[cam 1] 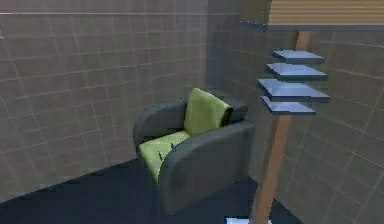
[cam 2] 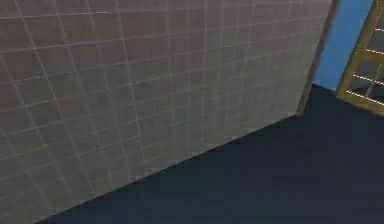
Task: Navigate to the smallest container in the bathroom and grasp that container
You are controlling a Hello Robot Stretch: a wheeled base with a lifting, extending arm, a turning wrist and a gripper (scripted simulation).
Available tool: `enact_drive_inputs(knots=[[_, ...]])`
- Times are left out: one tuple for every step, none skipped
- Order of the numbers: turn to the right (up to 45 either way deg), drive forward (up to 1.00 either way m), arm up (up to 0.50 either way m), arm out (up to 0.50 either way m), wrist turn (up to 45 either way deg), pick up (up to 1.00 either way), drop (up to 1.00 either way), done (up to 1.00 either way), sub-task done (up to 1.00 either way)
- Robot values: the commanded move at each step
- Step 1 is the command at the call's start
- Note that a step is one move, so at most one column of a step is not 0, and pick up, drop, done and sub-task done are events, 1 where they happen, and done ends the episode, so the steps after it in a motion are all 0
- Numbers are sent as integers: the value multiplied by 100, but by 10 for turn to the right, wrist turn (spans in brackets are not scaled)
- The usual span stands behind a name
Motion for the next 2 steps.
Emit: enact_drive_inputs(knots=[[450, 0, 0, 0, 0, 0, 0, 0, 0], [450, 0, 0, 0, 0, 0, 0, 0, 0]])
